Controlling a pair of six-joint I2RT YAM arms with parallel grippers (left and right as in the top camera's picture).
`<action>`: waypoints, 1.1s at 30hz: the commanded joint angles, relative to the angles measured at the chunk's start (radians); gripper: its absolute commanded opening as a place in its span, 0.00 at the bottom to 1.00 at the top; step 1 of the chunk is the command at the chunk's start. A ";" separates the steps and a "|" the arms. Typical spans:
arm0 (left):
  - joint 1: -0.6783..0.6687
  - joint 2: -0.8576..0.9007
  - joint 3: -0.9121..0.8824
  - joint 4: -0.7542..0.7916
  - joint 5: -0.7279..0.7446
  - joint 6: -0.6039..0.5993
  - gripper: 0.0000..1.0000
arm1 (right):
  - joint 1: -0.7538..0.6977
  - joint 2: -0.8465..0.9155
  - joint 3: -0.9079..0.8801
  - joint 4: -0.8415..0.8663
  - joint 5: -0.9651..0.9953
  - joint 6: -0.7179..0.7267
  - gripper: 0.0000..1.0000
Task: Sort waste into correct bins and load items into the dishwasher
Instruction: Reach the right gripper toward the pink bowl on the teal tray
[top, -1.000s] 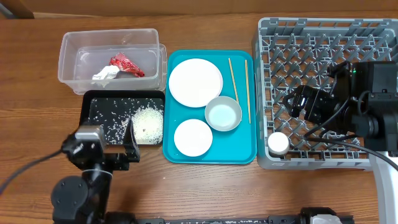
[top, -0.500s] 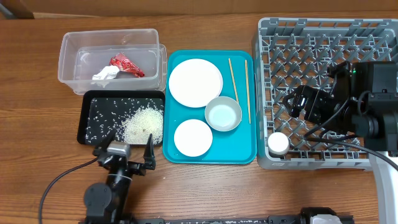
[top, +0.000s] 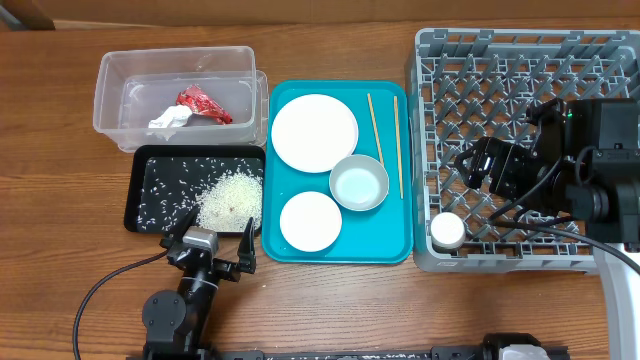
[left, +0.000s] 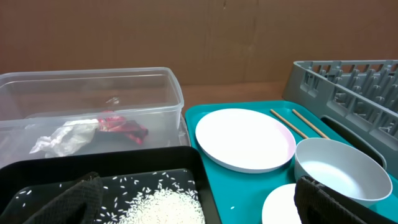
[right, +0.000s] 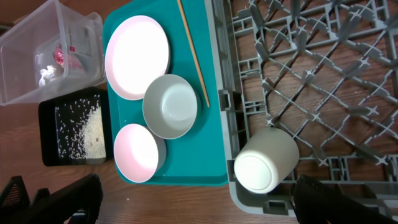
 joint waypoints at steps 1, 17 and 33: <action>0.006 -0.012 -0.015 0.007 0.014 0.015 1.00 | 0.002 -0.007 0.000 0.006 0.005 0.000 1.00; 0.006 -0.012 -0.015 0.007 0.015 0.015 1.00 | 0.002 -0.007 0.000 0.073 -0.058 0.087 1.00; 0.006 -0.012 -0.015 0.007 0.014 0.015 1.00 | 0.704 0.069 -0.074 0.085 0.315 0.340 0.87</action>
